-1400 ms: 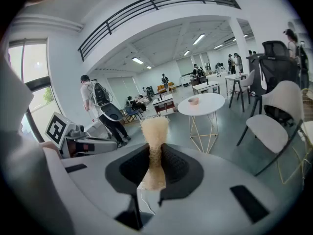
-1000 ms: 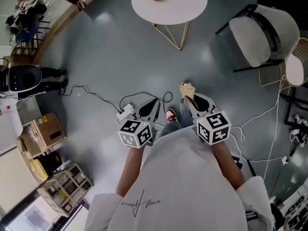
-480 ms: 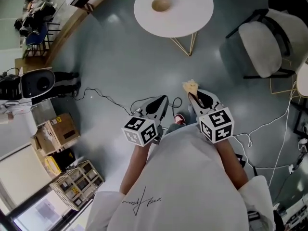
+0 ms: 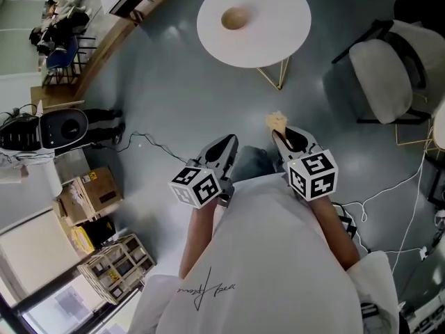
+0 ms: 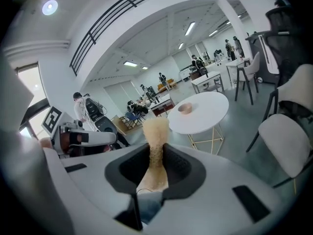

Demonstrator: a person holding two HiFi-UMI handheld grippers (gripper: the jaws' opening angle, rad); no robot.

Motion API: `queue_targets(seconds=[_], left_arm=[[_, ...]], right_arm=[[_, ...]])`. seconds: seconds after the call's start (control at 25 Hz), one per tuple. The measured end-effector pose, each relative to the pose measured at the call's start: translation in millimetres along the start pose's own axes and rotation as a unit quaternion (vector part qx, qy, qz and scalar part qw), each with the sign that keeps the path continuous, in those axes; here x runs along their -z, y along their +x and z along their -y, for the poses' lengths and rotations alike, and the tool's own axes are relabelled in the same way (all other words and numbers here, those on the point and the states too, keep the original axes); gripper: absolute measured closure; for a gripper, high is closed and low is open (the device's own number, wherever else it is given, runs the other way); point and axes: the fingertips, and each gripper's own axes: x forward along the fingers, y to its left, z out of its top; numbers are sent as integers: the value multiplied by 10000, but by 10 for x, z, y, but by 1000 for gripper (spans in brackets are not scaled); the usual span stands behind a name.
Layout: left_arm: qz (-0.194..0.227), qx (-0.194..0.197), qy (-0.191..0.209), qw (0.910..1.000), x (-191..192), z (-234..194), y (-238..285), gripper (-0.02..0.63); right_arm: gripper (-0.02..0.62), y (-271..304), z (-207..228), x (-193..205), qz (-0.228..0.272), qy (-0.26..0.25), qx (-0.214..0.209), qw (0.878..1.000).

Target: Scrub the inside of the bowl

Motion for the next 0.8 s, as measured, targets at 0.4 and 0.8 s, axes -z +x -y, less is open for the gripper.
queue_targets(seconds=[0.4,0.8], left_arm=[[-9,191,-26,9998,-250,-277,222,601],[-174,654,-79,9977,-913,-799,781,601]], right_arm=[[512,258,175,-308,-150,-257,67,9995],[512,838,411,-801,-427,-395,309,9978]])
